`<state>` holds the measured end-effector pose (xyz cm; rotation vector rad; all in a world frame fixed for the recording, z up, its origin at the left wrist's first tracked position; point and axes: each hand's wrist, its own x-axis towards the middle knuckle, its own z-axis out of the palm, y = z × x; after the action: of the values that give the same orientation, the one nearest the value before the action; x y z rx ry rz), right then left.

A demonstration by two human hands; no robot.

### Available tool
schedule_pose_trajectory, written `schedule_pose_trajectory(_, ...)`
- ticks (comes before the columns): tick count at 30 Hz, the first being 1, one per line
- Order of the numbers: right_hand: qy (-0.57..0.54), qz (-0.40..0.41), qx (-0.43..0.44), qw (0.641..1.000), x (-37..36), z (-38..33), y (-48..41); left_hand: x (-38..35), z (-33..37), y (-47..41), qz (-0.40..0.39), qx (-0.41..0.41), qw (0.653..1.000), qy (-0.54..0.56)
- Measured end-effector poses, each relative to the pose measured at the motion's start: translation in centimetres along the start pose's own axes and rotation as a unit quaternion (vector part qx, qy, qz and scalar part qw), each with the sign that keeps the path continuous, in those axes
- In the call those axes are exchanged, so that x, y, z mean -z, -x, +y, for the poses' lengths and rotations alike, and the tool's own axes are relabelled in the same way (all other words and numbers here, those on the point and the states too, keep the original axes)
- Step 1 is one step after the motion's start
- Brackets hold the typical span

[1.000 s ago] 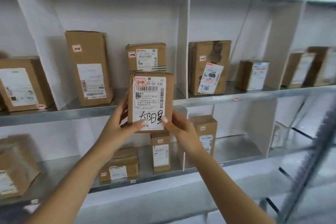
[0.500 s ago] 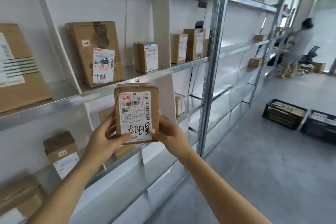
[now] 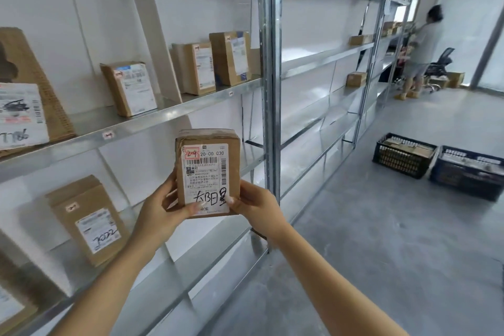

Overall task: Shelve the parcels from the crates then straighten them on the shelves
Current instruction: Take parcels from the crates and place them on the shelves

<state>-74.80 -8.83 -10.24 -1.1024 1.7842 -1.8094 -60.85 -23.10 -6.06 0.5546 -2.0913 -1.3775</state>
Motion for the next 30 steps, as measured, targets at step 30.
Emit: schedule_pose_trajectory(30,0.254,-0.135,-0.15,0.946,24.5,16.5,-30.7,-25.3,-13.3,-31.6,0.011,0.131,0.99,-0.046)
